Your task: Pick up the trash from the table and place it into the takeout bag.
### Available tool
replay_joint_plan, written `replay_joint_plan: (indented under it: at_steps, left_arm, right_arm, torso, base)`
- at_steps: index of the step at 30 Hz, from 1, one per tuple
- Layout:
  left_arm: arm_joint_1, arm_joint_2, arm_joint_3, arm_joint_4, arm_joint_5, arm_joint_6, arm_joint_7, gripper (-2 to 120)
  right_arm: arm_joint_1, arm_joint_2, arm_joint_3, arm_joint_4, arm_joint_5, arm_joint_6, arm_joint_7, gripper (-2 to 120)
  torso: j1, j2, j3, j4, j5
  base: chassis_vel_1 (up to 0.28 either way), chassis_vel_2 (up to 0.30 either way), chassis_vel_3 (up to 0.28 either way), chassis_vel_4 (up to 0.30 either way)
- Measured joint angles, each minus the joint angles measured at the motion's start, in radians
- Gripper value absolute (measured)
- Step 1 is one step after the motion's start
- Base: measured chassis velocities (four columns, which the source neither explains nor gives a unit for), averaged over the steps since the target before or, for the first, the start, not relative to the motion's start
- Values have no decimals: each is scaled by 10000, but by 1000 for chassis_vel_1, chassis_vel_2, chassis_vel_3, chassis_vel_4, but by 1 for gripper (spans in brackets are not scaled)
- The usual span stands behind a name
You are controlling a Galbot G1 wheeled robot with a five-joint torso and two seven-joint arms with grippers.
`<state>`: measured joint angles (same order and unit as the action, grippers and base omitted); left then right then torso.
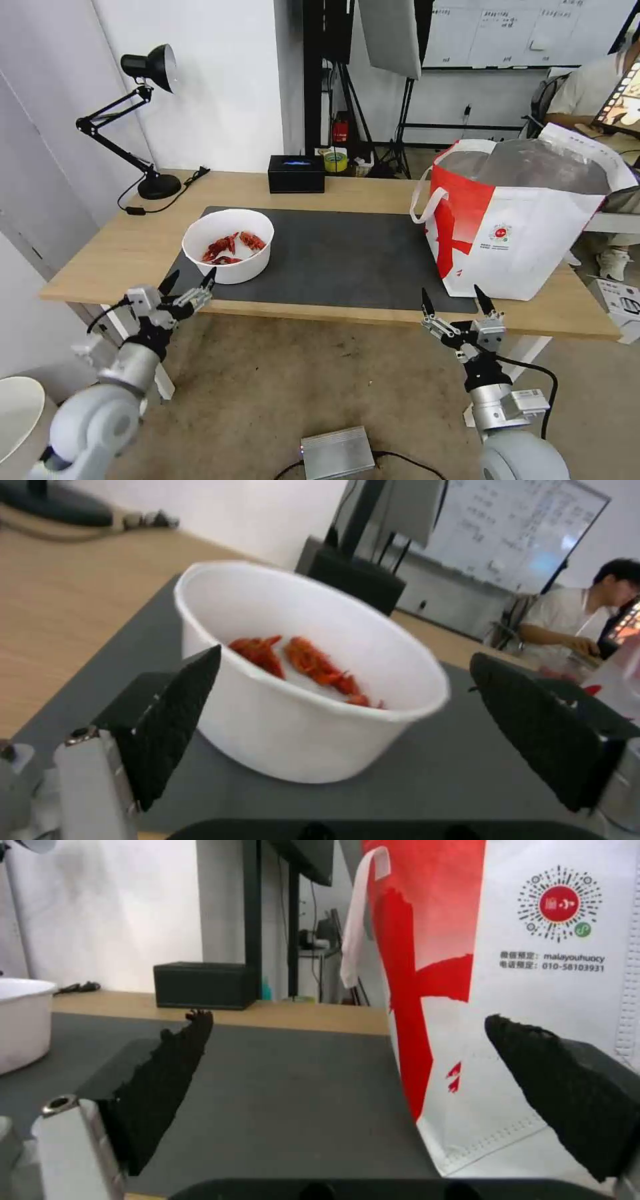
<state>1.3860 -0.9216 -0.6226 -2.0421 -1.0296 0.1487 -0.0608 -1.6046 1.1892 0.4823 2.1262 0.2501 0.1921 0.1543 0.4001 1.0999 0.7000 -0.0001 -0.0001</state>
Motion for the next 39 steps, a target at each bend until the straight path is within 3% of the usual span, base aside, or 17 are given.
replay_joint_plan:
  at_steps: [5,15,31,39]
  left_arm:
    - [-936,636,529,750,-1107,388,-354,100]
    - [-2180,826,1324,1726,-1325,524,-590,100]
    - [-2679,749,1695,2572,-1281,790,-639,100]
    - [-2807,702,1807,2665,-1300,804,-600,87]
  right_arm:
    - [3,0,0,-2,4,3,0,100]
    - [6,-1,0,-1,10,4,0,100]
    - [7,-1,0,-1,12,3,2,100]
    - [7,-1,0,-1,12,2,2,100]
  torso:
    - [0,1,0,1,1]
    - [0,0,0,1,1]
    - [0,1,0,1,2]
    - [0,1,-1,1,2]
  base:
    - [0,0,0,0]
    - [0,0,0,0]
    - [0,0,0,0]
    - [0,0,0,0]
